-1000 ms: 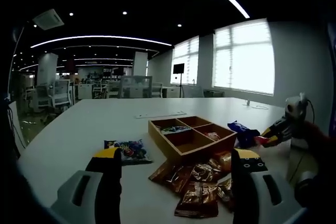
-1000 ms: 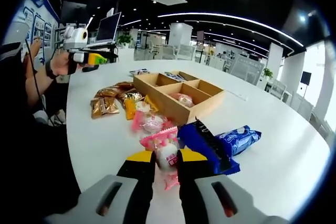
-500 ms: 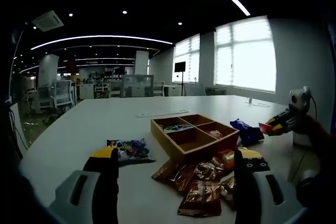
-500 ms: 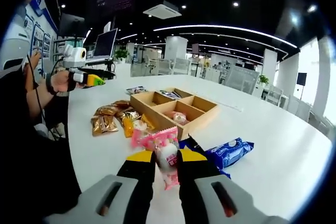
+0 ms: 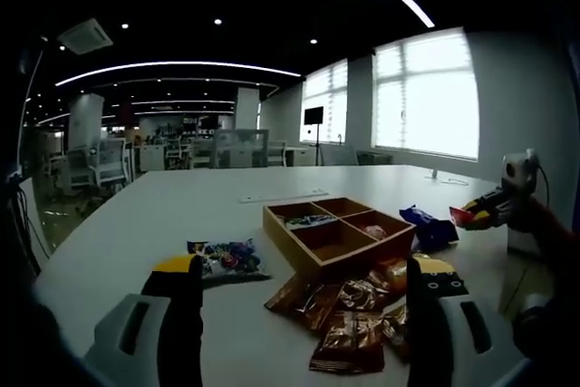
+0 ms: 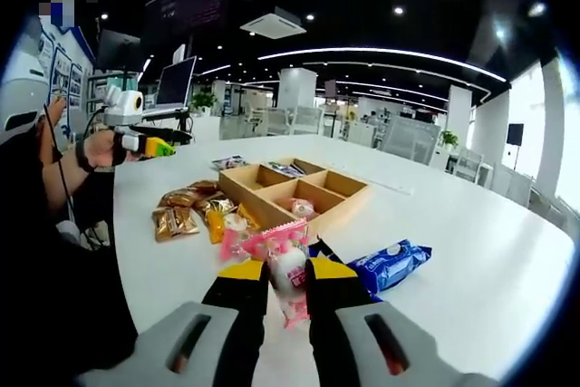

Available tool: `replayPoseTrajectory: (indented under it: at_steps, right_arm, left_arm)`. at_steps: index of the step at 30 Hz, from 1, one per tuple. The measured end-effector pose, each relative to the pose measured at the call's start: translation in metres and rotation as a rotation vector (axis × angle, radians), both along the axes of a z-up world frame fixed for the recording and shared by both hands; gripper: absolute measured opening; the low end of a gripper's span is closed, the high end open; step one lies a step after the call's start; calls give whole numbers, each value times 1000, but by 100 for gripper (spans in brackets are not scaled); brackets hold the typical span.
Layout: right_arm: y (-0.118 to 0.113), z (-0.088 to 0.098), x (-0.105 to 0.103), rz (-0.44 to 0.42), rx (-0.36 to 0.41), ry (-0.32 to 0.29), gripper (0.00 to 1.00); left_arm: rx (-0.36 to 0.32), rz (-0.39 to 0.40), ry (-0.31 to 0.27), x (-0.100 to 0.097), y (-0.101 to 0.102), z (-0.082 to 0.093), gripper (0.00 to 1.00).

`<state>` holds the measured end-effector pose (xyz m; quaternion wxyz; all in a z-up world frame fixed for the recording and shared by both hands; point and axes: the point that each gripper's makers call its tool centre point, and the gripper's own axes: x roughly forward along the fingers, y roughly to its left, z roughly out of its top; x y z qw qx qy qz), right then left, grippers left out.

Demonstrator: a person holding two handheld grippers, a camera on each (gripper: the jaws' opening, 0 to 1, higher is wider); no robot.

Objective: Pick up the scattered marshmallows, QQ candies, Oreo cookies, and mixed nuts on the table and sort them into separate containers

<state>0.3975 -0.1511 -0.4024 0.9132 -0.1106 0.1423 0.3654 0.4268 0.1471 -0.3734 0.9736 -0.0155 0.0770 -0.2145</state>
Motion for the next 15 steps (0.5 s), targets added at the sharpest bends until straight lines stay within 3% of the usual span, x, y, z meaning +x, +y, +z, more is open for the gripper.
replayPoseTrajectory:
  at_steps: [15]
  right_arm:
    - [4, 14, 1, 9, 61, -19, 13]
  left_arm:
    - [-12, -5, -1, -2, -1, 3, 97]
